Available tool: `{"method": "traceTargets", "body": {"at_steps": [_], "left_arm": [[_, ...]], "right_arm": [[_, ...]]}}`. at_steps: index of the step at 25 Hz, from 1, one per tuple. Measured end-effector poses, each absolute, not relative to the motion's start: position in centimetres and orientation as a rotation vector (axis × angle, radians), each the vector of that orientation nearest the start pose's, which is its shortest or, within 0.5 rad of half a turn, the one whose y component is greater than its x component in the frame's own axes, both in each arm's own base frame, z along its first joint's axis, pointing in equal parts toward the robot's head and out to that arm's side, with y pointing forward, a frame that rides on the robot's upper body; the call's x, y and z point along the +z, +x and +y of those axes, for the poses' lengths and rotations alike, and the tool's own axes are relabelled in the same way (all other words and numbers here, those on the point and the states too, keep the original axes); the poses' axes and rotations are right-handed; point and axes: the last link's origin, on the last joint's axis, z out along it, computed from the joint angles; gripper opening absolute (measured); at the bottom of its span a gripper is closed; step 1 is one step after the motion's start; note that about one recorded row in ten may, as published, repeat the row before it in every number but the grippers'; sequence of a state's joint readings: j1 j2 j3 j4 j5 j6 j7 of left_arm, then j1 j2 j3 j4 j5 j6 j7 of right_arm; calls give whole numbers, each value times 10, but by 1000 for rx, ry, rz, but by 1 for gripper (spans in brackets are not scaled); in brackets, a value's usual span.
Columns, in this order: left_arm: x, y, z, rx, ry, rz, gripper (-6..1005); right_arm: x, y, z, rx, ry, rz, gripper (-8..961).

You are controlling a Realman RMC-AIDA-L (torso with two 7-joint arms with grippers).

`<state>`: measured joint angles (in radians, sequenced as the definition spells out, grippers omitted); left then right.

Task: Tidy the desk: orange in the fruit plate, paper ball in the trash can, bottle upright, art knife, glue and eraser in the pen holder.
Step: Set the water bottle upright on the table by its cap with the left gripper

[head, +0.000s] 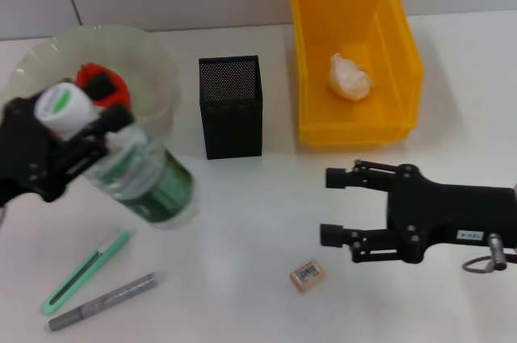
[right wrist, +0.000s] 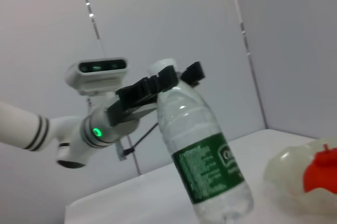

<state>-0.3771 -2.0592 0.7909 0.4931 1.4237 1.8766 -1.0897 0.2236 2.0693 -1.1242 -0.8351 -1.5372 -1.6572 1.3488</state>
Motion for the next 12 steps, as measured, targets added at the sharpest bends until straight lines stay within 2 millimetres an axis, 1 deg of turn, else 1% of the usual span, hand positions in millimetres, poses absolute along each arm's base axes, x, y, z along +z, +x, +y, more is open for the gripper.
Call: {"method": "traceTargets", "body": {"at_steps": [1,2,3,4,7,9,10,12], "left_arm": [[42,-261,275,-1357,-2367,-306,427],[45,-264,275,-1340,-2355,-307,427],[51,-273,273,-1290,-2319,-309,427],[51,-273,273,-1290,-2319,-309,428],[56,-288,269,-1184,-2272,-300,428],[57,-292,269,-1162,-2262,-299,428],[58,-301,269,-1096,-2232,-307,428],[58,-305,269,-1068,-2217,-311,428]], "right_arm": [[0,258,259,993,-2746,527,840],[1,261,258,992,-2735,532,840],[3,265,258,992,-2718,542,840],[3,265,258,992,-2718,542,840],[4,269,258,979,-2708,551,840],[4,270,259,969,-2709,554,840],[4,270,259,965,-2710,553,840],[4,270,260,958,-2715,552,840]]}}
